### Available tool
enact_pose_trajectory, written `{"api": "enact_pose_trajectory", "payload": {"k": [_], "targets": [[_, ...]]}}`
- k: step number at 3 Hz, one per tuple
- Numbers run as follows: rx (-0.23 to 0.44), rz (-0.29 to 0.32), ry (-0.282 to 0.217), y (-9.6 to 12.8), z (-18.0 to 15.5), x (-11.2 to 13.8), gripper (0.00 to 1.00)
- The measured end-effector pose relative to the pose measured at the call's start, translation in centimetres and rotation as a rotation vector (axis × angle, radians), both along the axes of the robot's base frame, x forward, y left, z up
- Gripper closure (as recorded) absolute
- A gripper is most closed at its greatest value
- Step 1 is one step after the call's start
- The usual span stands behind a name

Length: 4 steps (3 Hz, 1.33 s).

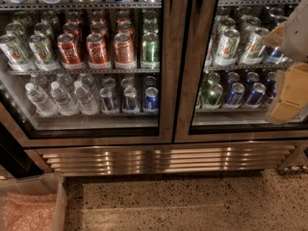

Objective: Open left fridge door

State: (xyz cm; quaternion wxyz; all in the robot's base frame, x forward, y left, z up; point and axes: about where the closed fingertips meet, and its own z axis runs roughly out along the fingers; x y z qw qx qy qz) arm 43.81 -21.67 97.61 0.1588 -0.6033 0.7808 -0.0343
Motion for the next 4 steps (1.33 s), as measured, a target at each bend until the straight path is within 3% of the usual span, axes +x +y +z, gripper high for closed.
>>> {"api": "enact_pose_trajectory", "payload": {"k": [1, 2, 3, 4], "targets": [[0.000, 0.000, 0.000, 0.0, 0.0, 0.0, 0.00], [0.068, 0.006, -0.044, 1.9, 1.1, 1.1, 0.00], [0.182, 0.049, -0.090, 5.2, 3.5, 2.9, 0.00], [0.183, 0.048, -0.092, 5.2, 3.6, 2.9, 0.00]]}}
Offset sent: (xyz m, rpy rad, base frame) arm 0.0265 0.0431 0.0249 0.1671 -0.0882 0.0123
